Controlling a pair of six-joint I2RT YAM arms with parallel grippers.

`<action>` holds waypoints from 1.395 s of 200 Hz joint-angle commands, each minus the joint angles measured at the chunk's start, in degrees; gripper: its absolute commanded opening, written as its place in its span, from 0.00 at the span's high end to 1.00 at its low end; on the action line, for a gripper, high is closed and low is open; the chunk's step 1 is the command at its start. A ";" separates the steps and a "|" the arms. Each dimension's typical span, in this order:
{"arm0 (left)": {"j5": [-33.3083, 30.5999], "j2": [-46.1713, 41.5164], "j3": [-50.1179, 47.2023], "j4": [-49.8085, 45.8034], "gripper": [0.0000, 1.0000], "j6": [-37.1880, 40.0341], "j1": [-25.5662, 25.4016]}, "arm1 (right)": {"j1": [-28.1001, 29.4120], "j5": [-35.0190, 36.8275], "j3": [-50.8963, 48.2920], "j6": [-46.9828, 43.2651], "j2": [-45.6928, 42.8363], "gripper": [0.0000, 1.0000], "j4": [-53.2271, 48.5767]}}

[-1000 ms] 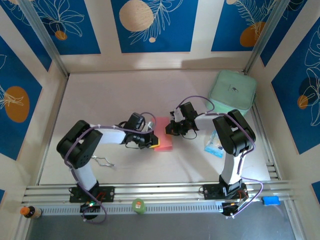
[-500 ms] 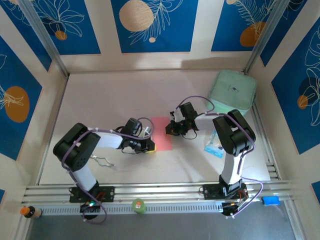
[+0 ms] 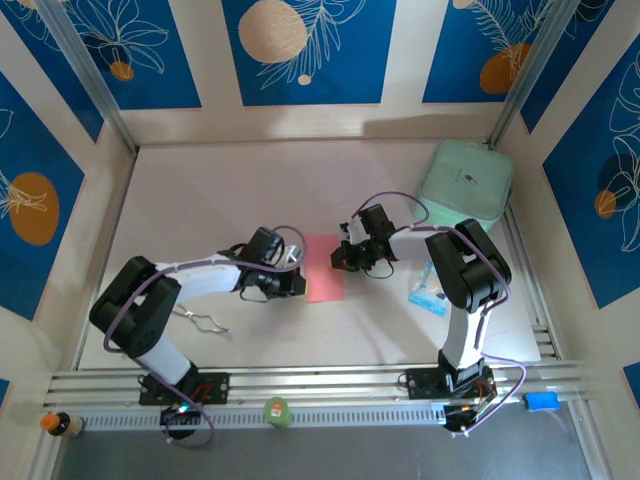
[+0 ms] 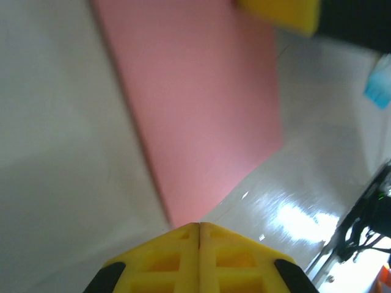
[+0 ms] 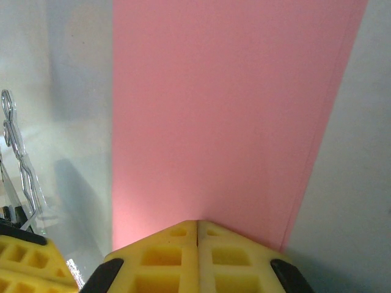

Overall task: Fold a paper plane with a square sheet of paper (pick it up from the middle)
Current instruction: First fold the square sheet of paper in half at the center of the table.

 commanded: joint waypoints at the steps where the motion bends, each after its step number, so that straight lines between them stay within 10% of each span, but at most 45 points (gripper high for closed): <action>1: 2.80 4.29 3.39 4.64 0.97 -3.88 1.42 | -0.03 3.78 -2.35 -0.30 2.35 1.00 -5.65; 67: 7.31 15.15 5.98 13.34 0.97 -8.78 3.72 | -0.02 3.61 -2.52 -0.21 2.34 1.00 -5.39; 188: 4.81 5.56 -0.29 -0.83 0.95 5.39 2.55 | -0.11 3.86 -2.64 -0.21 2.32 1.00 -5.31; 279: 8.82 8.29 1.53 17.04 0.96 -8.10 1.92 | -0.03 3.96 -2.63 -0.19 2.30 1.00 -5.39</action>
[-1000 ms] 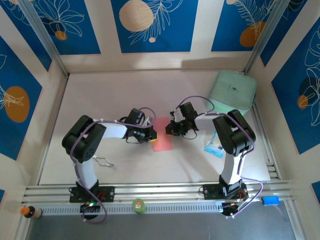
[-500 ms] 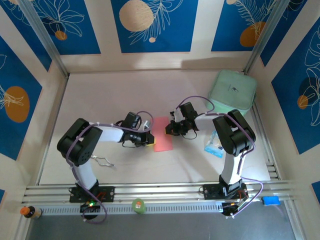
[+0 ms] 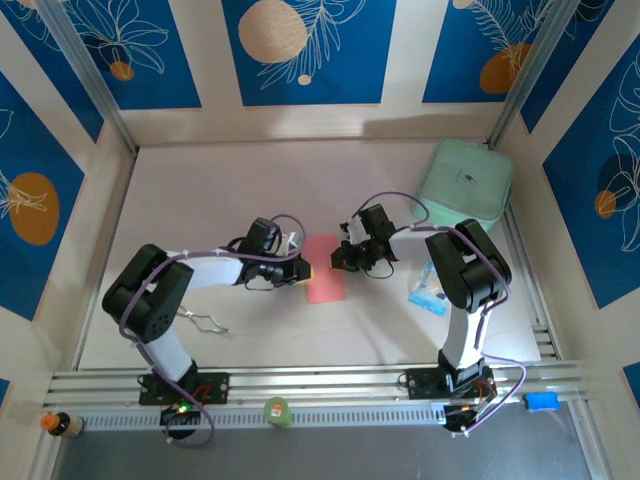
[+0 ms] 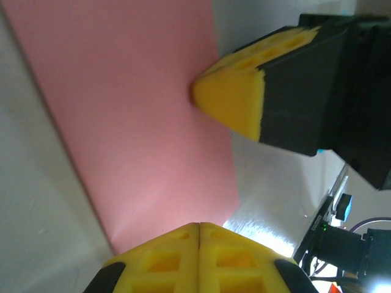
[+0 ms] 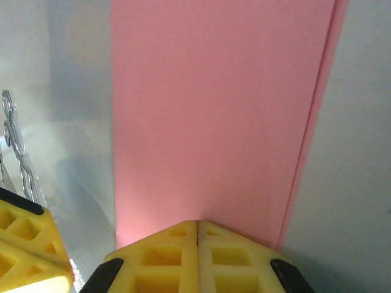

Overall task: Fold a paper plane with a square sheet of paper (pick it up from the middle)
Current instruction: First fold the square sheet of paper in half at the center of the table.

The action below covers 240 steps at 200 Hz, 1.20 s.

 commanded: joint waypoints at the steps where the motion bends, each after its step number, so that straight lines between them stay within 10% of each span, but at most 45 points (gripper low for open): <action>1: 2.84 2.94 1.41 3.55 0.96 -2.42 -0.88 | -0.03 4.02 -2.48 -0.20 2.35 1.00 -5.58; 240: -3.55 -3.18 3.50 -16.51 0.95 14.85 -4.82 | -0.12 4.29 -2.64 -0.12 2.08 1.00 -5.74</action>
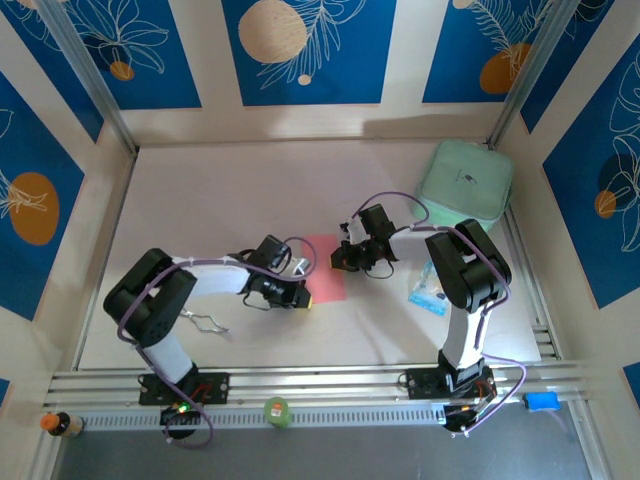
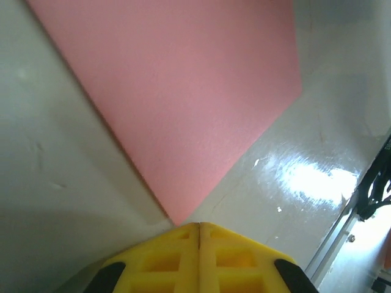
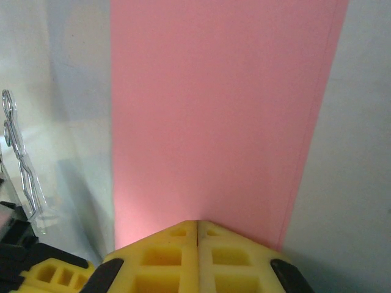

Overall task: Fold a paper plane with a square sheet of paper (pick it up from the middle)
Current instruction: First fold the square sheet of paper in half at the center of the table.

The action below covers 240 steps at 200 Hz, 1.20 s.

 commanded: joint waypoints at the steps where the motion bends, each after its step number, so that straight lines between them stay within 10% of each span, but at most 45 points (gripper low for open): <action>1: -1.29 -1.47 4.24 -1.09 0.95 1.15 0.89 | -0.10 4.26 -2.66 -0.08 2.09 1.00 -5.77; 94: 2.99 11.05 14.32 7.02 0.96 -5.39 5.74 | -0.18 4.18 -2.56 -0.30 1.89 1.00 -5.95; 240: 6.15 11.24 3.75 16.98 0.94 -6.49 8.95 | -0.32 4.18 -2.68 -0.29 2.07 1.00 -5.91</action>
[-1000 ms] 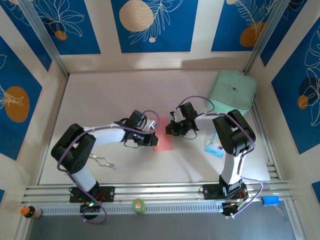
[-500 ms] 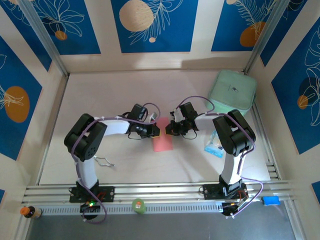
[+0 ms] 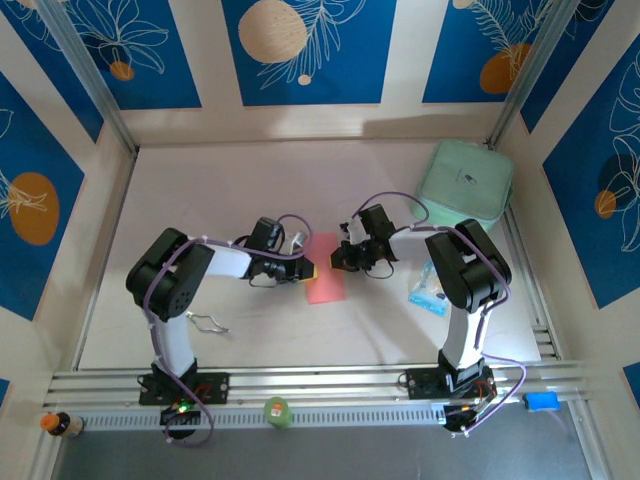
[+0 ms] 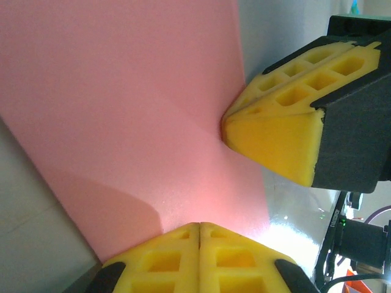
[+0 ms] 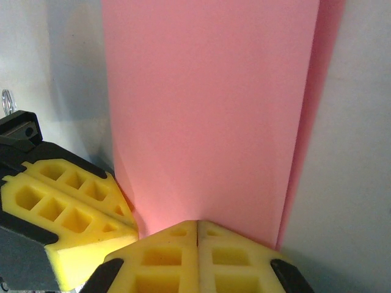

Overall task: Fold a paper plane with a square sheet of paper (pick it up from the middle)
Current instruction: First fold the square sheet of paper in half at the center of the table.

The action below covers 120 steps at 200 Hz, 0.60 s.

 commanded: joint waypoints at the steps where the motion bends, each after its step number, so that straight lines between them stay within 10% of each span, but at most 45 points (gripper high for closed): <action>1: -0.75 -0.62 0.00 -3.32 0.94 -0.04 0.84 | -0.29 4.20 -2.69 -0.29 2.07 1.00 -5.86; 120: -3.41 3.86 8.46 -7.48 0.93 -0.23 2.68 | -0.18 4.22 -2.88 -0.21 1.61 1.00 -5.93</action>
